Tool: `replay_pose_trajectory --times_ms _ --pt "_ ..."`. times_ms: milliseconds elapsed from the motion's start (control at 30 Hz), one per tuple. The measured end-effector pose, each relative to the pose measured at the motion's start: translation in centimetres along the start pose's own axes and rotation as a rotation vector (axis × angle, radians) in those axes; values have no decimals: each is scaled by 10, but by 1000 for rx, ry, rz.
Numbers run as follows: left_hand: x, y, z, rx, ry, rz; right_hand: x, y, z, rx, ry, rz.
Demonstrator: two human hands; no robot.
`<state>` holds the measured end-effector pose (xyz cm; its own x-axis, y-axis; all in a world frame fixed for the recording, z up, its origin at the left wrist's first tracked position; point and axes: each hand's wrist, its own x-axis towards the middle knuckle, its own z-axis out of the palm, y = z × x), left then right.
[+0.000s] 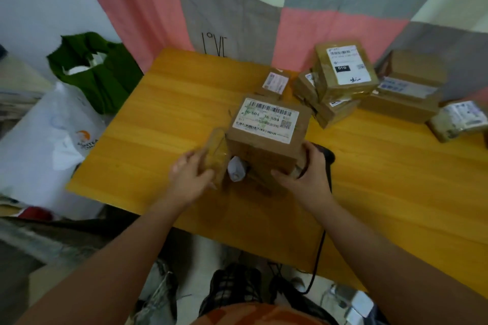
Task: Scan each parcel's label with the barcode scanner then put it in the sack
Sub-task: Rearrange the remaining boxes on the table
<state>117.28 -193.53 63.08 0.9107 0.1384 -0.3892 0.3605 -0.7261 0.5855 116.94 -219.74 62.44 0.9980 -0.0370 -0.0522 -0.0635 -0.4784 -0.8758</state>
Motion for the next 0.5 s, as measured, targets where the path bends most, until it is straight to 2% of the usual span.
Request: replay_pose_trajectory --times_ms 67,100,200,333,433,500 --pt "-10 36 -13 -432 54 -65 -8 1 -7 -28 -15 -35" --pt "-14 54 -17 -602 15 -83 -11 -1 -9 -42 -29 -53" --pt "-32 90 -17 -624 -165 -49 -23 -5 -20 -133 -67 -135" --pt "-53 110 5 -686 -247 -44 -37 -3 -49 -202 19 -183" --pt "-63 121 33 -794 -227 -18 -47 7 -83 -239 123 -176" --pt "-66 123 48 -756 -162 -16 -53 18 -108 -288 211 -149"
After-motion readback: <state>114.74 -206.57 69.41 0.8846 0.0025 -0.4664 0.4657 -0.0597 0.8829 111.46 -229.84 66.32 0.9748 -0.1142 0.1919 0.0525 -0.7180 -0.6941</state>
